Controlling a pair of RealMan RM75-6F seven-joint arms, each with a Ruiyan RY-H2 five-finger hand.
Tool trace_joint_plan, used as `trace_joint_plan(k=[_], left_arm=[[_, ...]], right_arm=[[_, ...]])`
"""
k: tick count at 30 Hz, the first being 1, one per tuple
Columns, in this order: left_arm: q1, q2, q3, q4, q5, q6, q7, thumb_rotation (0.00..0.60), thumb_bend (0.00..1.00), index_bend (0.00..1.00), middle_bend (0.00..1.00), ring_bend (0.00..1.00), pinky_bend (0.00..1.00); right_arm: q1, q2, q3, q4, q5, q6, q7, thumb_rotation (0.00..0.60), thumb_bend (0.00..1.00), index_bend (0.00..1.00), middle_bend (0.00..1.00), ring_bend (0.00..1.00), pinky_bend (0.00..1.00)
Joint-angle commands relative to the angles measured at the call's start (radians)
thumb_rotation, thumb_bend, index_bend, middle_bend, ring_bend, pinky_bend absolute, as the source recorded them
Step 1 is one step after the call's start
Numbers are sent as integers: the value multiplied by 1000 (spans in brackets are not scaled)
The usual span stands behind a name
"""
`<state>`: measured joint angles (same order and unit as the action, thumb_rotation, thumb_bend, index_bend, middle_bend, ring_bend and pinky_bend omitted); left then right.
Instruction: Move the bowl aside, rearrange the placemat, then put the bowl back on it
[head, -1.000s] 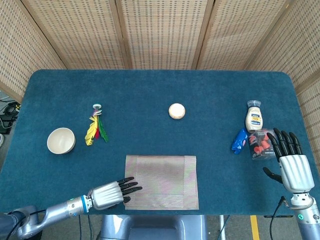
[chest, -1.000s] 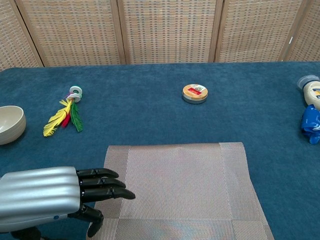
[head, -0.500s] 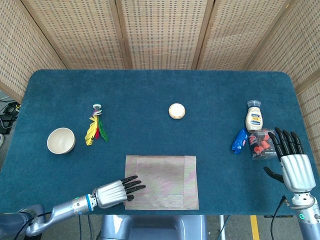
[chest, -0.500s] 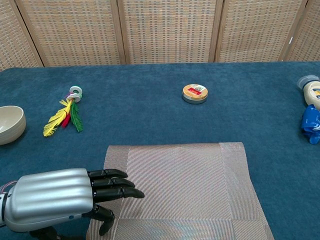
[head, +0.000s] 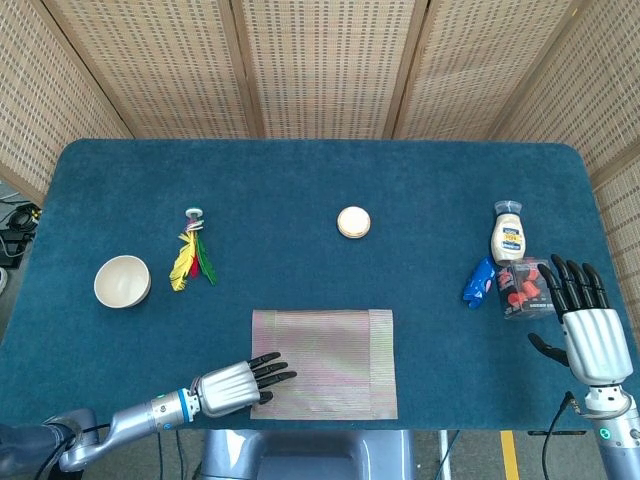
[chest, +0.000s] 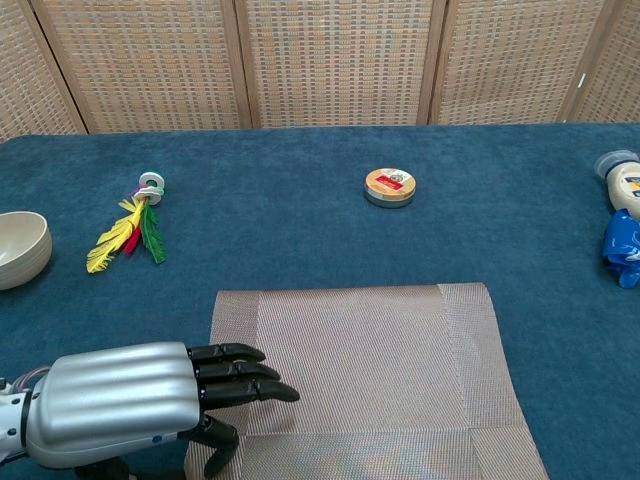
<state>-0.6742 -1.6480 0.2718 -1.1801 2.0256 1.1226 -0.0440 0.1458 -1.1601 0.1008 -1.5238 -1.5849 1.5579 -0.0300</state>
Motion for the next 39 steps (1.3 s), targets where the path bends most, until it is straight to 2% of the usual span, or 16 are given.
trace_joint_plan(k=[1, 6, 12, 16, 20, 22, 23, 25, 26, 29, 31, 35, 39], left_arm=[[-1, -4, 3, 1, -4, -2, 3, 600, 462, 515, 0, 0, 0], [-2, -10, 3, -1, -11, 3, -3, 600, 573, 637, 0, 0, 0], [3, -23, -18, -6, -41, 27, -33, 600, 599, 795, 0, 0, 0], [2, -22, -60, -42, -95, 38, -84, 600, 621, 832, 0, 0, 0], [-1, -13, -170, -107, -228, 25, -132, 600, 655, 853, 0, 0, 0], [-4, -7, -242, -151, -329, -12, -140, 600, 670, 859, 0, 0, 0], [-8, -2, -307, -190, -427, -51, -141, 600, 679, 862, 0, 0, 0], [-23, 8, -393, -242, -566, -116, -129, 600, 682, 865, 0, 0, 0], [-40, 16, -452, -269, -660, -162, -116, 600, 683, 867, 0, 0, 0], [-85, 25, -567, -274, -858, -248, -82, 600, 685, 869, 0, 0, 0], [-127, 20, -633, -232, -991, -286, -33, 600, 685, 870, 0, 0, 0], [-190, -23, -710, -100, -1171, -259, 74, 600, 684, 872, 0, 0, 0], [-211, -55, -736, 7, -1247, -212, 131, 600, 685, 871, 0, 0, 0]], right_arm=[[0, 0, 0, 0, 0, 1, 1, 600, 0, 45, 0, 0, 0], [-1, 1, 0, 0, -1, 1, 2, 600, 0, 47, 0, 0, 0], [-2, 4, 1, -2, -2, 6, 7, 600, 0, 48, 0, 0, 0], [-3, 5, 1, -1, -4, 9, 9, 600, 0, 48, 0, 0, 0], [-4, 6, 3, -1, -3, 11, 9, 600, 0, 49, 0, 0, 0], [-5, 6, 2, -2, -4, 12, 9, 600, 0, 50, 0, 0, 0], [-4, 5, 1, -2, -6, 12, 7, 600, 0, 51, 0, 0, 0], [-4, 4, 1, -2, -8, 12, 5, 600, 0, 51, 0, 0, 0], [-4, 3, 0, -3, -9, 12, 4, 600, 0, 52, 0, 0, 0], [-3, 2, 0, -3, -12, 14, 2, 600, 0, 53, 0, 0, 0], [-3, 1, 0, -3, -13, 15, 0, 600, 0, 55, 0, 0, 0], [-3, 2, 1, -2, -12, 14, 2, 600, 0, 55, 0, 0, 0], [-1, 1, 1, 0, -10, 10, 2, 600, 0, 56, 0, 0, 0]])
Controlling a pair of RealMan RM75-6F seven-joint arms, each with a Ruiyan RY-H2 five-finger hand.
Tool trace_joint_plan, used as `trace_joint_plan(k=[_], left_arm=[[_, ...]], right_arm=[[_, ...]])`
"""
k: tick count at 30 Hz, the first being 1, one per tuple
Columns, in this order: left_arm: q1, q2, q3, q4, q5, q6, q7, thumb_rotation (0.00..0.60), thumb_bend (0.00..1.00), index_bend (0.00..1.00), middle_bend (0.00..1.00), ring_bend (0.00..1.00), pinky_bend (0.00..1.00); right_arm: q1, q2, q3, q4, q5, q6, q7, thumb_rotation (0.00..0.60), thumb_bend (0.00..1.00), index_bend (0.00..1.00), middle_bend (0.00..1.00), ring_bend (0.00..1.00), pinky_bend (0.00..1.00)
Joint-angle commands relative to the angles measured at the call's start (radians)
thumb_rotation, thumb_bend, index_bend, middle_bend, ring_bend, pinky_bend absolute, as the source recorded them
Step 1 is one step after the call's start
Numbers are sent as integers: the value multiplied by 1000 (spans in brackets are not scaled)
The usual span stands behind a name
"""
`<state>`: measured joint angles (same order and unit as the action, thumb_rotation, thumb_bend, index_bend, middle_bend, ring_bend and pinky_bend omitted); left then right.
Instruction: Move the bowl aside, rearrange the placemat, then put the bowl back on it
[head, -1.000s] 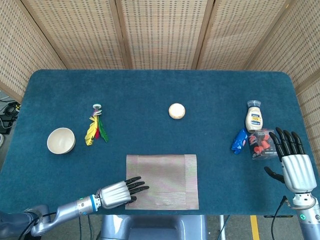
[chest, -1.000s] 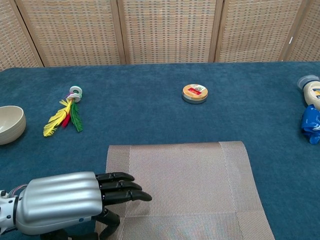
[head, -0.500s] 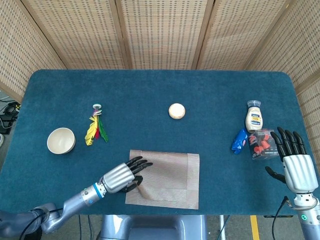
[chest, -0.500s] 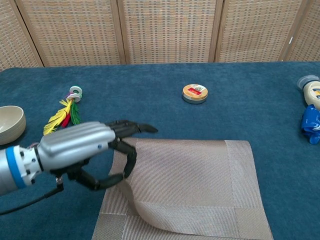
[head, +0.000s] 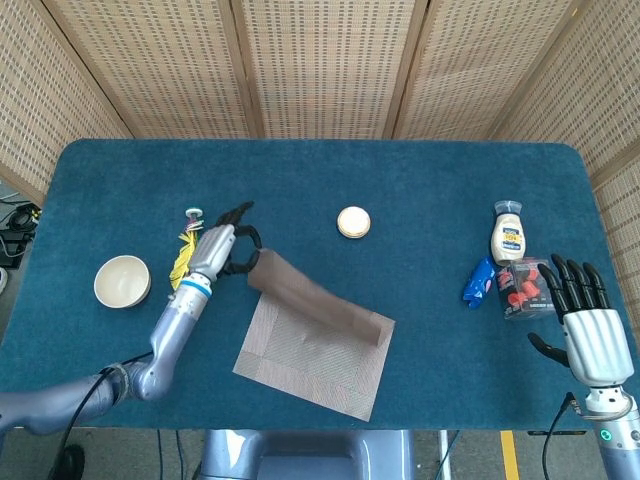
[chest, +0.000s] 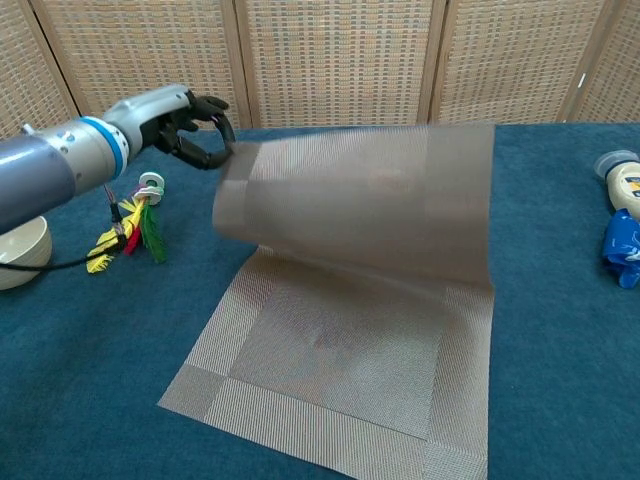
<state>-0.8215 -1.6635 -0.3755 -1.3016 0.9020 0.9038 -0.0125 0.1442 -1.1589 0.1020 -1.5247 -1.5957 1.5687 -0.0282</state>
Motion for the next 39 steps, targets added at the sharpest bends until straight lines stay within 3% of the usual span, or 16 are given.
trace_joint_plan(k=[1, 6, 10, 14, 18, 19, 20, 21, 23, 24, 29, 39], left_arm=[[-65, -44, -92, 150, -134, 15, 108, 600, 685, 871, 0, 0, 0], [-63, -63, -105, 263, -189, 33, 134, 600, 684, 870, 0, 0, 0], [-50, -58, -82, 318, -231, 28, 210, 600, 685, 873, 0, 0, 0], [-12, 10, -18, 263, -248, 5, 316, 600, 685, 880, 0, 0, 0], [39, 96, 25, 138, -248, 23, 367, 600, 681, 855, 0, 0, 0], [47, 110, 31, 119, -250, 25, 375, 600, 673, 806, 0, 0, 0], [54, 124, 39, 100, -253, 29, 387, 600, 611, 646, 0, 0, 0], [62, 145, 49, 73, -261, 33, 407, 600, 455, 396, 0, 0, 0], [72, 178, 65, 35, -274, 29, 435, 600, 137, 63, 0, 0, 0], [79, 200, 69, 7, -285, 30, 445, 600, 26, 0, 0, 0, 0], [131, 263, 72, -85, -201, 121, 388, 600, 0, 0, 0, 0, 0], [269, 440, 147, -328, -3, 320, 368, 600, 0, 0, 0, 0, 0]], right_arm=[[1, -1, 0, 1, 1, -2, -1, 600, 0, 57, 0, 0, 0], [3, -4, 0, 0, 0, -6, -8, 600, 0, 59, 0, 0, 0], [3, -4, 0, -3, 0, -4, -11, 600, 0, 59, 0, 0, 0], [2, -3, 0, -2, 1, -5, -10, 600, 0, 59, 0, 0, 0], [5, -5, -2, -1, -1, -9, -11, 600, 0, 59, 0, 0, 0], [5, -5, -2, -1, -2, -9, -12, 600, 0, 59, 0, 0, 0], [5, -5, -3, -1, -2, -9, -13, 600, 0, 59, 0, 0, 0], [5, -6, -3, -1, -3, -9, -14, 600, 0, 60, 0, 0, 0], [5, -6, -4, -2, -5, -10, -17, 600, 0, 60, 0, 0, 0], [5, -7, -6, -2, -6, -10, -19, 600, 0, 60, 0, 0, 0], [5, -8, -9, -3, -10, -12, -25, 600, 0, 60, 0, 0, 0], [65, -30, -35, 58, -68, -92, -15, 600, 0, 70, 0, 0, 0]])
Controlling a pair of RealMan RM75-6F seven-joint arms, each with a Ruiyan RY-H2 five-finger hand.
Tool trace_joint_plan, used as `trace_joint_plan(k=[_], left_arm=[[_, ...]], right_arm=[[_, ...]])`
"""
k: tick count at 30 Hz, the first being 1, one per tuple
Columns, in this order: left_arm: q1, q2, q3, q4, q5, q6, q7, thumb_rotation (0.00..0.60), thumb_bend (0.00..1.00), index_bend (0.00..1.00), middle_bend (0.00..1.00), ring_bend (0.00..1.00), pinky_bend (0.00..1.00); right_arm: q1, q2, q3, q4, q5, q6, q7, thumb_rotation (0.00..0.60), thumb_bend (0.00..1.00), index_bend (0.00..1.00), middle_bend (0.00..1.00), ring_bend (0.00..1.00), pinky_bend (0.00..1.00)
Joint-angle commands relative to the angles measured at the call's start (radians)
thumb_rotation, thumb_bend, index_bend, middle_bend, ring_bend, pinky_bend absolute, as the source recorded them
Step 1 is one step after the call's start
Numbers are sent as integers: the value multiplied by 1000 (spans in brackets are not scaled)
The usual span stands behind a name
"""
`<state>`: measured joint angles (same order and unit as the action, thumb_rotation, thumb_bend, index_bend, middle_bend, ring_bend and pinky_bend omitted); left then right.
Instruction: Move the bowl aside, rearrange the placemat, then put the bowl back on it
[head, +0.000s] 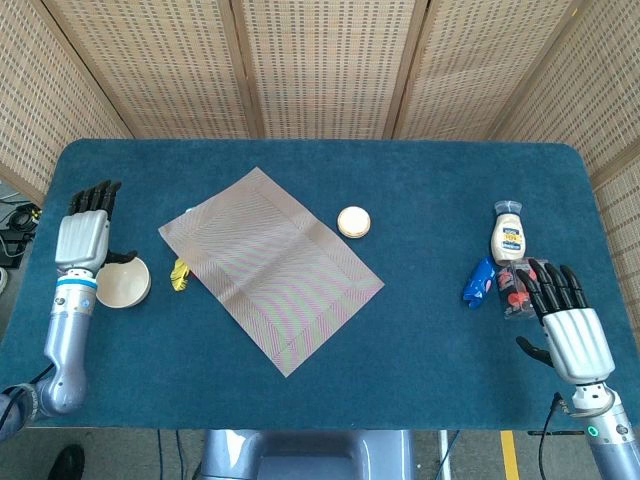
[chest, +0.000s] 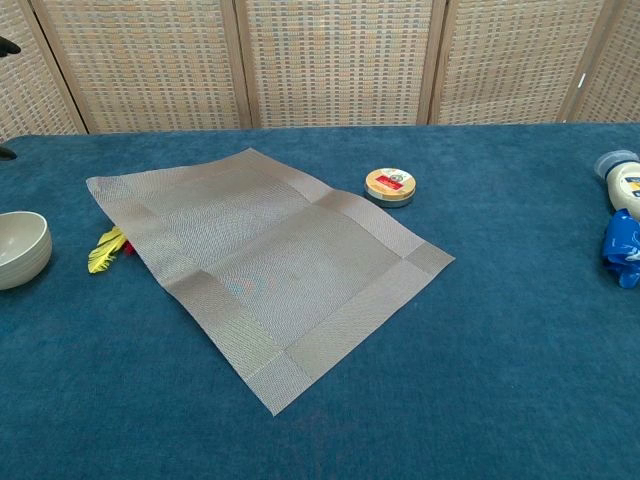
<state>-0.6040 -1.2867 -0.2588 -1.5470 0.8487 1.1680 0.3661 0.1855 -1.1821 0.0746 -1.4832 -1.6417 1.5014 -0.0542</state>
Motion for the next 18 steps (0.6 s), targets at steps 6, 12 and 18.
trace_joint_plan(k=[6, 12, 18], left_arm=[[143, 123, 91, -226, 140, 196, 19, 600, 0, 0, 0, 0, 0], [252, 131, 164, -312, 243, 343, 28, 600, 0, 0, 0, 0, 0], [308, 134, 193, -332, 288, 395, 25, 600, 0, 0, 0, 0, 0]], right_arm=[[150, -19, -3, 50, -97, -151, 61, 600, 0, 71, 0, 0, 0], [317, -68, 22, 105, -153, -292, 128, 600, 0, 80, 0, 0, 0], [446, -137, 44, 168, -152, -407, 189, 600, 0, 98, 0, 0, 0]])
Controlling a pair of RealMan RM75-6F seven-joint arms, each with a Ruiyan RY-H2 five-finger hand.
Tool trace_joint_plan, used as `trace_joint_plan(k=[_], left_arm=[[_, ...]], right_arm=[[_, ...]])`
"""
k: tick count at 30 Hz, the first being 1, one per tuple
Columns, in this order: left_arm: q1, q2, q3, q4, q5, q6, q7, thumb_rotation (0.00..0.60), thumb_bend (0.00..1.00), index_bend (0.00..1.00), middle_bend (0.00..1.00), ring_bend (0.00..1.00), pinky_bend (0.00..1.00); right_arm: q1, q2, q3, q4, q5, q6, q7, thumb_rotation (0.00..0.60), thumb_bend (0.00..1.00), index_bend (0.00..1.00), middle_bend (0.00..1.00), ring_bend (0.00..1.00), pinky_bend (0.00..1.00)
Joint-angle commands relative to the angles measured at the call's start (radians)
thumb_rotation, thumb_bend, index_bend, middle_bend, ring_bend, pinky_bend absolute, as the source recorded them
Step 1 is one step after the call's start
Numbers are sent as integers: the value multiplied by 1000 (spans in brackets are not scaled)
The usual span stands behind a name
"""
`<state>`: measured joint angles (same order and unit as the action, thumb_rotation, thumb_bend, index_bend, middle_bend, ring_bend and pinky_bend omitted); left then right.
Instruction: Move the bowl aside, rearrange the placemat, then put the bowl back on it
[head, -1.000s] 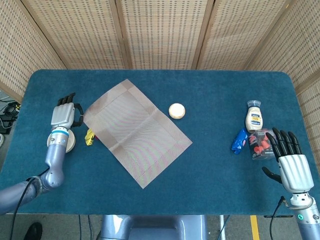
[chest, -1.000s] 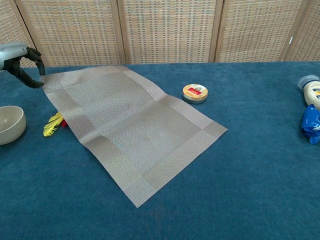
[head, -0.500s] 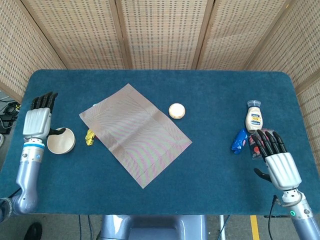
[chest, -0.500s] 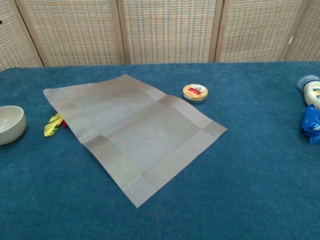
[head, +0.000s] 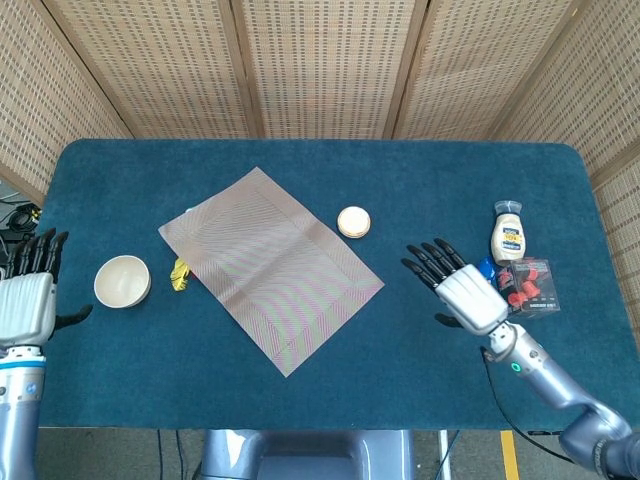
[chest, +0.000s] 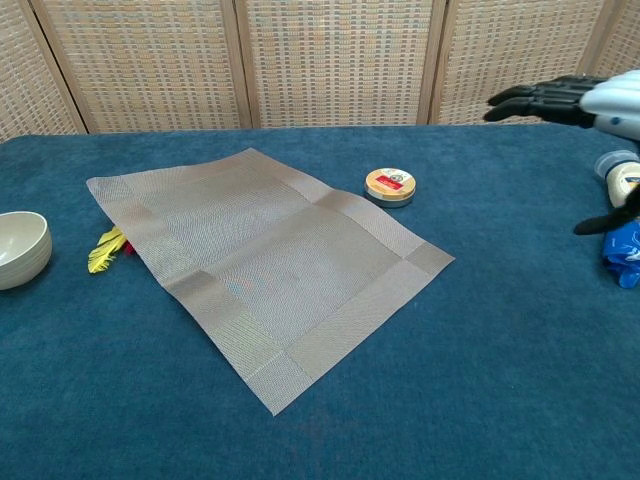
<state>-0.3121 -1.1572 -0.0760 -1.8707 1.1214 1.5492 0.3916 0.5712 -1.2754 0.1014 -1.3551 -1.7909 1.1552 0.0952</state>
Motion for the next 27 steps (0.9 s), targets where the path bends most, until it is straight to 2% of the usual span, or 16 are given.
trace_joint_plan(k=[1, 6, 15, 22, 27], left_arm=[[21, 8, 13, -12, 20, 17, -1, 600, 0, 0, 0, 0, 0], [34, 24, 12, -20, 36, 21, 8, 600, 0, 0, 0, 0, 0], [37, 45, -6, 4, 20, -20, -7, 600, 0, 0, 0, 0, 0], [44, 55, -25, 16, 13, -41, -28, 600, 0, 0, 0, 0, 0], [46, 56, -32, 21, 15, -58, -32, 600, 0, 0, 0, 0, 0]], right_arm=[[79, -58, 23, 51, 5, -82, 51, 600, 0, 100, 0, 0, 0], [163, -141, 38, 128, 36, -168, 94, 600, 0, 104, 0, 0, 0], [260, -322, 7, 370, 41, -259, 89, 600, 0, 133, 0, 0, 0], [288, -429, -30, 566, 59, -277, 98, 600, 0, 134, 0, 0, 0], [289, -478, -55, 653, 72, -268, 137, 600, 0, 134, 0, 0, 0]])
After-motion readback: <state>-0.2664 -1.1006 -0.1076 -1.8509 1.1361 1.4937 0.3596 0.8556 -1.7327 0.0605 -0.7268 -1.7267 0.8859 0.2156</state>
